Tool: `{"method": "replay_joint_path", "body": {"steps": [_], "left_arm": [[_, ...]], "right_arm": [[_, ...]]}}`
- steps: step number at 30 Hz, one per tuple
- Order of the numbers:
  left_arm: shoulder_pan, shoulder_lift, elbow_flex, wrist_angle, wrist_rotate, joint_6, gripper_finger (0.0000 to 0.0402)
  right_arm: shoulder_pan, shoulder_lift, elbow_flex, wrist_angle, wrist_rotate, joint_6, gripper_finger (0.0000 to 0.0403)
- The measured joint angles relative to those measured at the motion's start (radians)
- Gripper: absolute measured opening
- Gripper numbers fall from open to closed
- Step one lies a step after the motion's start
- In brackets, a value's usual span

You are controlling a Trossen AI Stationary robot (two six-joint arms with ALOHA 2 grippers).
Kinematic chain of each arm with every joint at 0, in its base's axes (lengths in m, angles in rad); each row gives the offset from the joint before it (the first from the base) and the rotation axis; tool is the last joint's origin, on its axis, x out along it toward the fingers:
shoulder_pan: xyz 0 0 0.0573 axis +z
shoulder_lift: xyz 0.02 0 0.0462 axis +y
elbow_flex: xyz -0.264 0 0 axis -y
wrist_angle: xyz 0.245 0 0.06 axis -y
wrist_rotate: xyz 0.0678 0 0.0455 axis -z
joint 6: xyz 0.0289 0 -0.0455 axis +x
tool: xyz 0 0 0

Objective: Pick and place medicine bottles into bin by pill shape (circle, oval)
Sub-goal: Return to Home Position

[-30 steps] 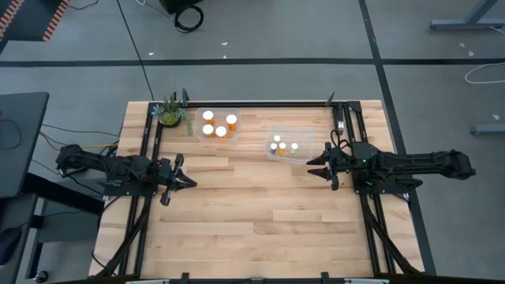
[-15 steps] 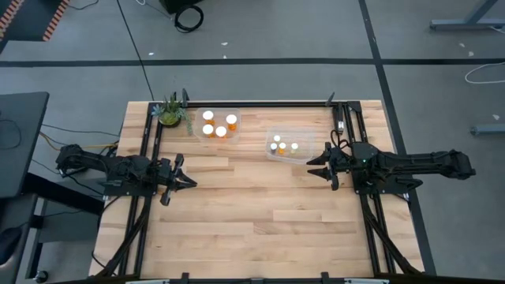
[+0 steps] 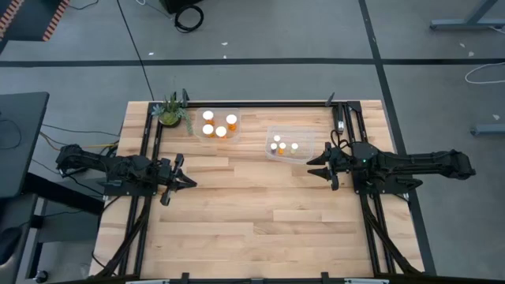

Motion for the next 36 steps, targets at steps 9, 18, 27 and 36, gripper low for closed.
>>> {"method": "replay_joint_path", "body": {"steps": [9, 18, 27, 36], "left_arm": [[0.000, 0.000, 0.000, 0.000, 0.000, 0.000, 0.0037], [0.000, 0.000, 0.000, 0.000, 0.000, 0.000, 0.0030], [0.000, 0.000, 0.000, 0.000, 0.000, 0.000, 0.0037], [0.000, 0.000, 0.000, 0.000, 0.000, 0.000, 0.0036]], "right_arm": [[0.000, 0.000, 0.000, 0.000, 0.000, 0.000, 0.0168], [0.000, 0.000, 0.000, 0.000, 0.000, 0.000, 0.0168], [0.000, 0.000, 0.000, 0.000, 0.000, 0.000, 0.0168], [0.000, 0.000, 0.000, 0.000, 0.000, 0.000, 0.0168]]}}
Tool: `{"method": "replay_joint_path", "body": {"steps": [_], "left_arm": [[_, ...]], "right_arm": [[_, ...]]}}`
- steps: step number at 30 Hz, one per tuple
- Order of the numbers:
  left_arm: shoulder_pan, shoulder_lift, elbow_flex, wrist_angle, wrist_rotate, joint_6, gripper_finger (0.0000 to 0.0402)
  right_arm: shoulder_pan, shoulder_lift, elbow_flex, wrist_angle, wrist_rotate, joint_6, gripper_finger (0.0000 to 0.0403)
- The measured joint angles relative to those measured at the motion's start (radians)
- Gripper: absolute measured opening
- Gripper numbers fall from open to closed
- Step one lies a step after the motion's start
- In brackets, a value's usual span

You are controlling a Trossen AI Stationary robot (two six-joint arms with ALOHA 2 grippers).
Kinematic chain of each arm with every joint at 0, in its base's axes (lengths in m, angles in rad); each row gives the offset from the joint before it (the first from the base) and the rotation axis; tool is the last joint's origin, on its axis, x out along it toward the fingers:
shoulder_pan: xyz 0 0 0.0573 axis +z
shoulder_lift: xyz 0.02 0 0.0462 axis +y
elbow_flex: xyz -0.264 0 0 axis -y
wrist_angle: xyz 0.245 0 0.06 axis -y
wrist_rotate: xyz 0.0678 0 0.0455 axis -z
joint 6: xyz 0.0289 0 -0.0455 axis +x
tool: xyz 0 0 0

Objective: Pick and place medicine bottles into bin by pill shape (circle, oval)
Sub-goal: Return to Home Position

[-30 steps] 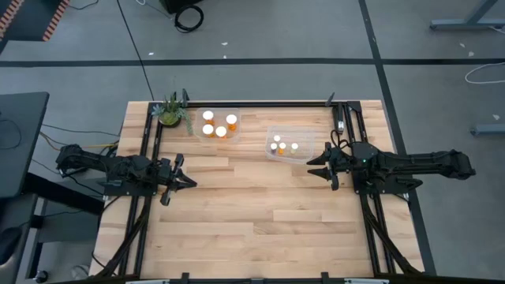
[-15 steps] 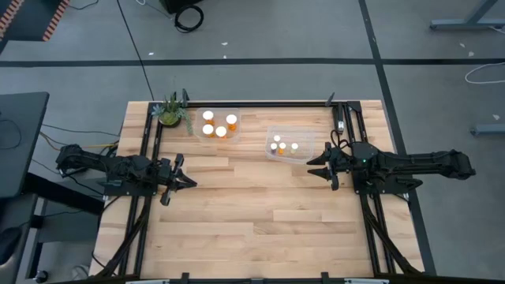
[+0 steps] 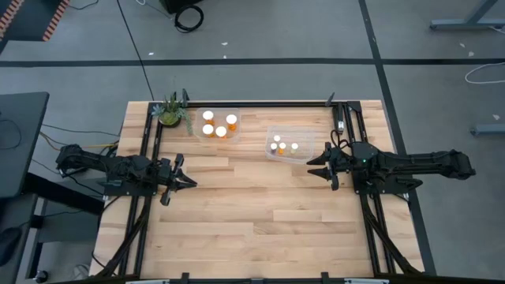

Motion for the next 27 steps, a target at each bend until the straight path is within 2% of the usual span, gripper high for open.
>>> {"method": "replay_joint_path", "body": {"steps": [8, 19, 27], "left_arm": [[0.000, 0.000, 0.000, 0.000, 0.000, 0.000, 0.0028], [0.000, 0.000, 0.000, 0.000, 0.000, 0.000, 0.0040], [0.000, 0.000, 0.000, 0.000, 0.000, 0.000, 0.0031]], "right_arm": [[0.000, 0.000, 0.000, 0.000, 0.000, 0.000, 0.0168], [0.000, 0.000, 0.000, 0.000, 0.000, 0.000, 0.0168], [0.000, 0.000, 0.000, 0.000, 0.000, 0.000, 0.0168]]}}
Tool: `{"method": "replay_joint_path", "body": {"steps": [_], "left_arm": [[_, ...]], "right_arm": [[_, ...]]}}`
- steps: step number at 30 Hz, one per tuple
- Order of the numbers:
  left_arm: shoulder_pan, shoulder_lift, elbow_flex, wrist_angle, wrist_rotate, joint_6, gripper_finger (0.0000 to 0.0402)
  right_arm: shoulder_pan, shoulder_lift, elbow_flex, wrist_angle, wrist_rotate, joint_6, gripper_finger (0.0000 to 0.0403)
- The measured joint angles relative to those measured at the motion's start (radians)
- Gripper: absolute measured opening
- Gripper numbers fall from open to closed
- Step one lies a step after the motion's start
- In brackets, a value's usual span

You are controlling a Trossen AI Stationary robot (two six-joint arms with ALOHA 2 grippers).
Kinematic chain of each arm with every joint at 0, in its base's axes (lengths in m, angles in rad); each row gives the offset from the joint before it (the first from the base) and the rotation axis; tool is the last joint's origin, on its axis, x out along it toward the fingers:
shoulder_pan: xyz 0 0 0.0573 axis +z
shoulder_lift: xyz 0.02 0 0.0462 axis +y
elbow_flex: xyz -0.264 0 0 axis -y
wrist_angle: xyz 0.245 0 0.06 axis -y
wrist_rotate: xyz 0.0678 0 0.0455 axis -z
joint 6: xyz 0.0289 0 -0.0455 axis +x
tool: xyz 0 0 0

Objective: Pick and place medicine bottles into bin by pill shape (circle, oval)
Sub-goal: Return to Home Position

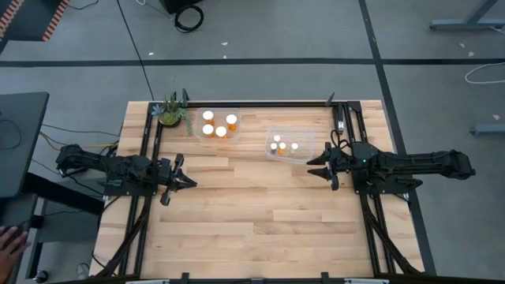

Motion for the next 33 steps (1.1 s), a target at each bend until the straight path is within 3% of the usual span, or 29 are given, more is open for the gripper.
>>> {"method": "replay_joint_path", "body": {"steps": [33], "left_arm": [[0.000, 0.000, 0.000, 0.000, 0.000, 0.000, 0.0029]], "right_arm": [[0.000, 0.000, 0.000, 0.000, 0.000, 0.000, 0.0168]]}}
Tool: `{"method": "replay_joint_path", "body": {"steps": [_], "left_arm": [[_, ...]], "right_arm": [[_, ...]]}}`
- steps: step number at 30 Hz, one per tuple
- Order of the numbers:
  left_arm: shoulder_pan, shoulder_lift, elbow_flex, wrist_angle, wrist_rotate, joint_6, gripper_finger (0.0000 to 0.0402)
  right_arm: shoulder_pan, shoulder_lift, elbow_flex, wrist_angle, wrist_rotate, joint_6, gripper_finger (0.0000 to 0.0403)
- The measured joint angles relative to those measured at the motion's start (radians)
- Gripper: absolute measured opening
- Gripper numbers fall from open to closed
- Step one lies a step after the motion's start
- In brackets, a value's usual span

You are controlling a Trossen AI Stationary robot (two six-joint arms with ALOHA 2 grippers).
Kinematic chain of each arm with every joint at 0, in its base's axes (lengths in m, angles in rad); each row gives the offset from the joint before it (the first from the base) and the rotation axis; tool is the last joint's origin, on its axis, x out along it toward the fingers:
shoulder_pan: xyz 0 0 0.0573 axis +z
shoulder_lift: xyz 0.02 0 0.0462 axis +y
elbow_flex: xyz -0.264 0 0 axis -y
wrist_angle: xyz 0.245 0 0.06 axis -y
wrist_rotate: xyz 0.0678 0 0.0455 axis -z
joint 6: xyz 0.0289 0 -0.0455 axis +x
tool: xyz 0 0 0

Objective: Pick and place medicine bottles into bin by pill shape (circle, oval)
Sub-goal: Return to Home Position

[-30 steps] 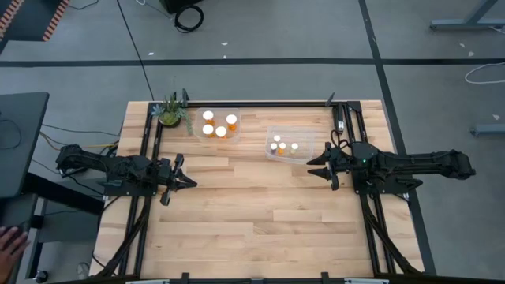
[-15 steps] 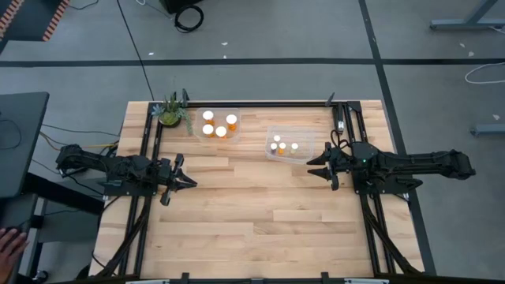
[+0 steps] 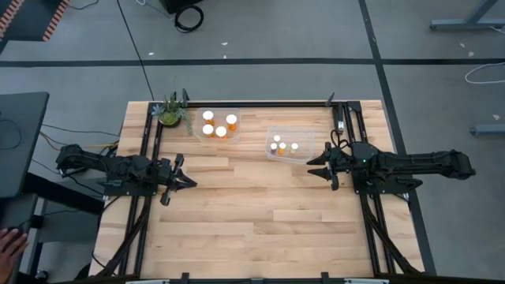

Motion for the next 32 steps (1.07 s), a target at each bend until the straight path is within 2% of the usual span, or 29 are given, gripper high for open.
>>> {"method": "replay_joint_path", "body": {"steps": [7, 16, 32], "left_arm": [[0.000, 0.000, 0.000, 0.000, 0.000, 0.000, 0.0039], [0.000, 0.000, 0.000, 0.000, 0.000, 0.000, 0.0028], [0.000, 0.000, 0.000, 0.000, 0.000, 0.000, 0.0035]], "right_arm": [[0.000, 0.000, 0.000, 0.000, 0.000, 0.000, 0.0168], [0.000, 0.000, 0.000, 0.000, 0.000, 0.000, 0.0168], [0.000, 0.000, 0.000, 0.000, 0.000, 0.000, 0.0168]]}}
